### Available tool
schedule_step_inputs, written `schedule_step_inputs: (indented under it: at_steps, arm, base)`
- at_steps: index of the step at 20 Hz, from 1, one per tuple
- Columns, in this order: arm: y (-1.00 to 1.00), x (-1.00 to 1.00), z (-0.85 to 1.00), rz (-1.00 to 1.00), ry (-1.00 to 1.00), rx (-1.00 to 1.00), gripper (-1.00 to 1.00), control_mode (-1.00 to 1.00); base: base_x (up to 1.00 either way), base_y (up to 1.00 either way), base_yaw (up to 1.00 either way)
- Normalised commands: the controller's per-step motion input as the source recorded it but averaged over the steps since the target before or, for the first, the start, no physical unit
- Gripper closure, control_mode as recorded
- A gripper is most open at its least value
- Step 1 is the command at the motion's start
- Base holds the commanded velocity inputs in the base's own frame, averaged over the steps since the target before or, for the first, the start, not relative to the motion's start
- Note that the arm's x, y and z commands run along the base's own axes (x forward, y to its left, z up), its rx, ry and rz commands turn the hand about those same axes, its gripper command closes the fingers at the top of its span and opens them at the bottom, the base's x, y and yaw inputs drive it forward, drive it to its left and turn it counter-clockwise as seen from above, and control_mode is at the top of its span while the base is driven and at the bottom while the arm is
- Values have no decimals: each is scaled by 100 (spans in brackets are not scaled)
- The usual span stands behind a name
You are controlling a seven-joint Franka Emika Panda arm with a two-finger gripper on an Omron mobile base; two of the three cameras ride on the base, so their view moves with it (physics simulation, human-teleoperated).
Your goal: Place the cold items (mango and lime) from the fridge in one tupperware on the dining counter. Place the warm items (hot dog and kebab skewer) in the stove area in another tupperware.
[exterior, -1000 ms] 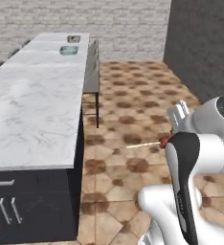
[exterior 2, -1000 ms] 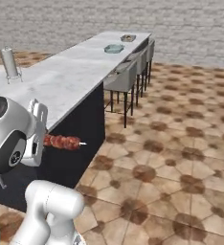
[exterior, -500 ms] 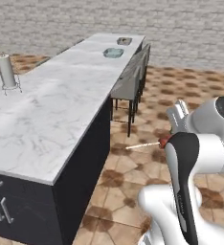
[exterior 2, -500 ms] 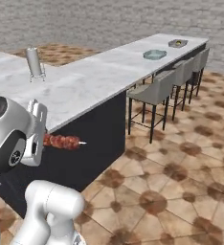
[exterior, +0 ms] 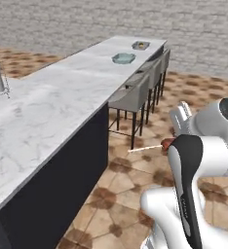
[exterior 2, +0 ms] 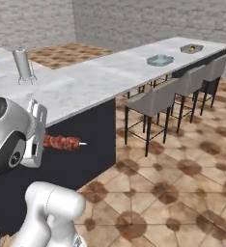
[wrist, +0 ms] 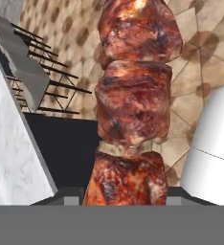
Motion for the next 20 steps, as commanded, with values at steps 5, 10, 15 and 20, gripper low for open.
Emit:
schedule_step_inputs:
  at_steps: [5, 10, 15, 20]
  arm:
    - [0, 0, 0, 0, 0, 0, 100, 100]
    - [0, 0, 0, 0, 0, 0, 100, 100]
    - [0, 0, 0, 0, 0, 0, 100, 100]
    - [0, 0, 0, 0, 0, 0, 100, 100]
  base:
    - [57, -93, 33]
    - [58, -93, 36]
    - [58, -94, 35]
    - [43, -99, 30]
